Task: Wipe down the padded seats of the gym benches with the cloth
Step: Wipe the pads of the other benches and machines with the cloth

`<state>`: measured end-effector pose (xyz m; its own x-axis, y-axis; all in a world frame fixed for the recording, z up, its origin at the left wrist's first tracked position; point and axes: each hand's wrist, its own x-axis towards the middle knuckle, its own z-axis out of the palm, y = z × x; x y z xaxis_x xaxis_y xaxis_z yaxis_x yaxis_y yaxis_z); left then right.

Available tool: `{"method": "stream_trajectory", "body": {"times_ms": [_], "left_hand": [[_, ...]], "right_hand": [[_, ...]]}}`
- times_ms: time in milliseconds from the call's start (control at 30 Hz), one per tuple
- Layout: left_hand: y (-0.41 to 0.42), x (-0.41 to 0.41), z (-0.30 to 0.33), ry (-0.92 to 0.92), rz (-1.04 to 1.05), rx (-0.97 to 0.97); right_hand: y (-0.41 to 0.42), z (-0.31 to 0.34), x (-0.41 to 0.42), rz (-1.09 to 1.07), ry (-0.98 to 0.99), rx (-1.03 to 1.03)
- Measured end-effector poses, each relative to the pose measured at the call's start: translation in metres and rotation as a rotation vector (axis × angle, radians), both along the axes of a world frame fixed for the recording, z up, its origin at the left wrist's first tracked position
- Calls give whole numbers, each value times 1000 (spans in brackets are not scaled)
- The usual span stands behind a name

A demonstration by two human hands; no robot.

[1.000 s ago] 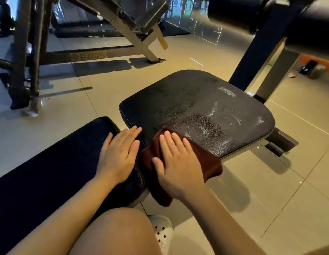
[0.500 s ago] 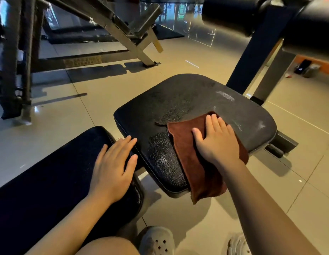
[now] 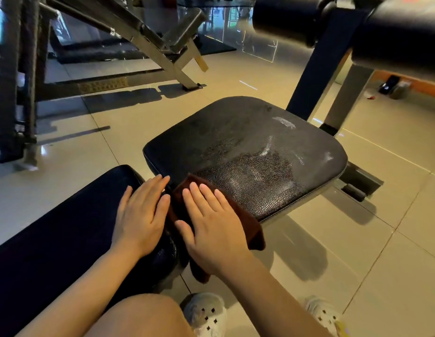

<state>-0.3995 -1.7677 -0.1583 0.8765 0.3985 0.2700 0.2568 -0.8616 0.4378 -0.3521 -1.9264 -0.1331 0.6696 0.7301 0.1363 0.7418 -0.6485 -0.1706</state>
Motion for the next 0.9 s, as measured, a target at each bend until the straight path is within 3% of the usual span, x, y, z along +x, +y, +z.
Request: {"method": "stream_trajectory", "body": {"times_ms": [233,400,600,900], "left_hand": [[-5,-3,1,-18,-1,5],[-1,-1,-3,-48,-6,-5],[2,2,-7,-62,-5,-10],[-2,-1,-1,-65,44,-30]], "right_hand": [[-1,4,13,-101,54,18],[-24,14,90,-288,62,-77],[-23,18,150,-347,56,-164],[47,11,33,106,68,-107]]}}
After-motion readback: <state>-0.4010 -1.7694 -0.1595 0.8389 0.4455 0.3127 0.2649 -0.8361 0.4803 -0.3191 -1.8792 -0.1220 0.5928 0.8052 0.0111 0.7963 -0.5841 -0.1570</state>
